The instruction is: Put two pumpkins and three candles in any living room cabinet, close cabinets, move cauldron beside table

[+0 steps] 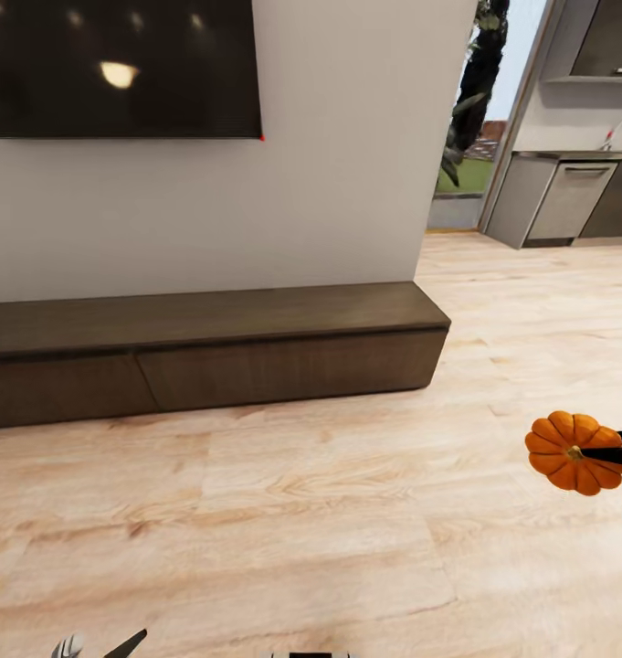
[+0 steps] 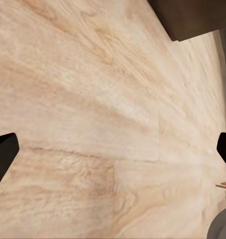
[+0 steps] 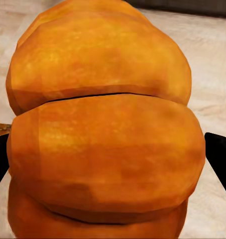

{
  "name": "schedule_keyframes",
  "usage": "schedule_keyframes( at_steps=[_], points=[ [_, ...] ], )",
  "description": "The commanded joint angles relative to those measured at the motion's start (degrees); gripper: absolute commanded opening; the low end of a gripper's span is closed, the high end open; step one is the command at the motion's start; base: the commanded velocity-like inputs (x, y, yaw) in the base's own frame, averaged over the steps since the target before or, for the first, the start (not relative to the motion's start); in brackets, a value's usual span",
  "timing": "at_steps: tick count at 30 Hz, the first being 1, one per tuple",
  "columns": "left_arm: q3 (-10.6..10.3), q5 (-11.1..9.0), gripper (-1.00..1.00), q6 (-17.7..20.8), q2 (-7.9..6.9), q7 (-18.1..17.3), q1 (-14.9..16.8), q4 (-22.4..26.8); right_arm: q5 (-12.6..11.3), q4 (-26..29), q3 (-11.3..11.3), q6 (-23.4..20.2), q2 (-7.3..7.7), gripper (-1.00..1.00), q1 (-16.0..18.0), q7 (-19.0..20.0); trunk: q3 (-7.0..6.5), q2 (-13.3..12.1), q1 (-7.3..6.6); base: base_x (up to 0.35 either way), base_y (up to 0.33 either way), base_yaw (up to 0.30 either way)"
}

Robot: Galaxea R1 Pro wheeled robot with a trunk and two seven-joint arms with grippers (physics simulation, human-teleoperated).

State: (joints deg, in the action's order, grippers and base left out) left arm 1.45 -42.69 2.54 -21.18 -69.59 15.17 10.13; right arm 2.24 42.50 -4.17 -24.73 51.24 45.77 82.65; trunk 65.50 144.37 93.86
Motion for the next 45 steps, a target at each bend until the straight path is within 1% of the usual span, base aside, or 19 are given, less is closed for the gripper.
schedule_keyframes(
  at_steps=[1,2,4,5,7,8,10,19,24,30,32,33,34,36,39,40,41,42,45],
  points=[
    [0.13,0.05,1.00,0.27,0.00,-0.20,0.03,-0.02,-0.02,0.02,-0.22,-0.64,0.32,-1.00,0.02,0.38,0.05,0.02,0.03,0.340,0.001,0.000],
    [0.13,0.02,1.00,0.27,0.00,-0.20,0.03,-0.02,-0.40,-0.02,-0.41,-0.68,1.21,-1.00,0.02,0.39,0.05,0.02,0.03,0.340,0.001,0.000],
    [0.20,-0.01,1.00,0.27,0.01,-0.25,0.03,-0.02,-2.37,-0.08,-1.06,-0.79,4.59,-1.00,0.02,0.44,0.05,0.02,0.03,0.341,0.000,0.000],
    [0.21,-0.02,1.00,0.27,0.05,-0.23,0.03,-0.02,-3.44,-0.02,-1.21,-0.77,5.76,-1.00,0.02,0.47,0.05,0.02,0.03,0.341,0.000,0.000],
    [0.21,-0.02,1.00,0.27,0.08,-0.22,0.03,-0.02,-3.95,0.00,-1.29,-0.81,6.47,-1.00,0.02,0.48,0.05,0.02,0.03,0.341,0.000,0.000],
    [0.22,-0.02,1.00,0.27,0.20,-0.20,0.03,-0.02,-4.34,-0.28,-1.40,-0.80,7.59,-1.00,0.02,0.44,0.05,0.02,0.03,0.341,0.000,0.000],
    [0.22,-0.02,1.00,0.27,0.36,-0.15,0.03,-0.02,-4.68,-0.65,-1.44,-0.77,8.45,-1.00,0.02,0.42,0.05,0.02,0.03,0.340,-0.003,0.036],
    [0.17,-0.02,1.00,0.27,0.58,0.17,0.03,-0.02,-4.94,-0.73,-1.43,-0.76,9.08,-1.00,0.02,0.41,-0.10,0.02,0.03,0.300,-0.133,0.228],
    [0.07,-0.08,1.00,0.27,0.69,3.22,0.03,0.04,-4.75,-0.68,-1.43,-0.72,9.13,-1.00,0.02,0.41,-0.10,0.02,0.03,0.249,-0.226,0.187],
    [0.09,-0.16,1.00,0.54,0.70,3.70,0.03,0.32,-4.78,-0.87,-1.67,-0.36,9.24,-1.00,0.02,0.41,-0.11,0.02,0.03,0.254,-0.217,0.024],
    [0.13,-0.30,1.00,1.28,0.70,3.46,0.15,1.44,-4.73,-1.01,-4.09,-0.14,9.55,-1.00,0.04,0.37,-0.11,0.02,0.03,0.267,-0.200,0.004],
    [0.13,-0.54,1.00,2.41,0.70,3.43,0.24,2.90,-4.60,-1.06,-5.80,-0.08,9.79,-1.00,0.03,0.35,-0.11,0.02,0.03,0.276,-0.186,0.002],
    [0.16,-1.81,1.00,7.05,0.70,3.74,0.32,8.26,-4.32,-1.42,-8.57,-0.03,10.12,-1.00,0.03,0.33,-0.11,0.02,0.03,0.281,-0.177,0.001],
    [0.21,-3.16,1.00,11.02,0.70,4.92,0.35,13.24,-4.24,-1.86,-9.65,-0.03,10.27,-1.00,0.02,0.33,-0.11,0.02,0.03,0.282,-0.181,0.001],
    [0.22,-6.57,1.00,16.49,1.20,10.43,0.38,23.98,-4.19,-2.21,-10.49,-0.14,10.35,-1.00,0.02,0.32,-0.11,0.02,0.03,0.286,-0.173,0.000],
    [0.20,-7.28,1.00,17.16,1.47,11.60,0.38,25.78,-4.19,-2.24,-10.54,-0.16,10.35,-1.00,0.02,0.32,-0.11,0.02,0.03,0.301,-0.137,0.000],
    [0.18,-8.63,1.00,18.44,2.10,14.24,0.38,29.20,-4.18,-2.27,-10.63,-0.22,10.36,-1.00,0.02,0.32,-0.11,0.02,0.03,0.248,-0.103,0.000],
    [0.17,-9.15,1.00,18.99,2.45,15.78,0.38,30.74,-4.18,-2.29,-10.66,-0.25,10.36,-1.00,0.02,0.32,-0.11,0.02,0.03,0.199,-0.082,0.000],
    [0.35,-11.22,1.00,20.74,4.07,26.36,0.38,38.52,-4.11,-2.31,-10.70,-0.49,10.19,-1.00,0.02,0.32,-0.11,0.02,0.03,0.087,-0.036,0.000]
  ],
)
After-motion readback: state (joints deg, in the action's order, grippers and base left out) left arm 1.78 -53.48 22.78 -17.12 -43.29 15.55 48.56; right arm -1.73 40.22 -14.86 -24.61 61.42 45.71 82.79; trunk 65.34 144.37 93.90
